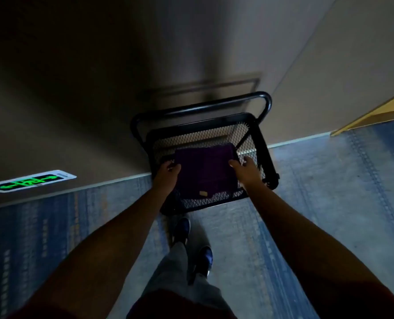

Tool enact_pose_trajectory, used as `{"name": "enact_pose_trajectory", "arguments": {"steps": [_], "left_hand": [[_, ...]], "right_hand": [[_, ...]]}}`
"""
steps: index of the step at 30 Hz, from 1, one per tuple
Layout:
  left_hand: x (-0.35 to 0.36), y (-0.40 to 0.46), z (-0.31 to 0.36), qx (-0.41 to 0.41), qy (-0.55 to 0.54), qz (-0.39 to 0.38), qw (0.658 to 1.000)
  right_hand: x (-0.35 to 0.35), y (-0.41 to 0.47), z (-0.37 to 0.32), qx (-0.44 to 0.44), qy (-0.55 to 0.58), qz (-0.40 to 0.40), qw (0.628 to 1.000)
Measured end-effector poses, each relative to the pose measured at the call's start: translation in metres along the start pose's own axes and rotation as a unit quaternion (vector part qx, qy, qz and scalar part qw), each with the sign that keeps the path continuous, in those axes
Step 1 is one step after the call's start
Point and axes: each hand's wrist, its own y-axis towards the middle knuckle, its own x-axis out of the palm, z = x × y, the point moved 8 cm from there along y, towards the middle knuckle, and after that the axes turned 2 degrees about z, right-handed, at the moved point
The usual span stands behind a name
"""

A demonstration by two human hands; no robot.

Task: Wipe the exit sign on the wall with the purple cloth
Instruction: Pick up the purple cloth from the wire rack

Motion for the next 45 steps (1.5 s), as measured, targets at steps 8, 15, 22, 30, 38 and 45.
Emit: {"name": "enact_pose_trajectory", "arguments": {"steps": [8, 15, 22, 30, 38, 45], "left_hand": [[0.004, 0.011, -0.009, -0.039, -0.004, 0.053, 0.998], [0.026, 0.016, -0.022, -0.131, -0.061, -0.038, 0.989], [0.032, 0.008, -0.028, -0.177, -0.047, -0.132, 0.974], [0.005, -0.001, 0.014, -0.072, -0.089, -0.088, 0.990], [-0.043, -0.054, 0.072, 0.101, 0.024, -0.077, 0.992], [-0.085, -0.139, 0.122, 0.259, 0.112, 0.114, 0.953]], "right_hand": [[0.019, 0.008, 0.020, 0.072, -0.040, 0.019, 0.996], [0.020, 0.011, 0.030, 0.143, -0.096, 0.057, 0.983], [0.041, -0.004, 0.031, 0.201, -0.053, 0.019, 0.978], [0.007, -0.018, -0.001, 0.120, 0.020, 0.060, 0.991], [-0.027, -0.059, -0.031, 0.065, 0.230, 0.063, 0.969], [-0.066, -0.109, -0.048, -0.017, 0.282, 0.029, 0.959]]}}
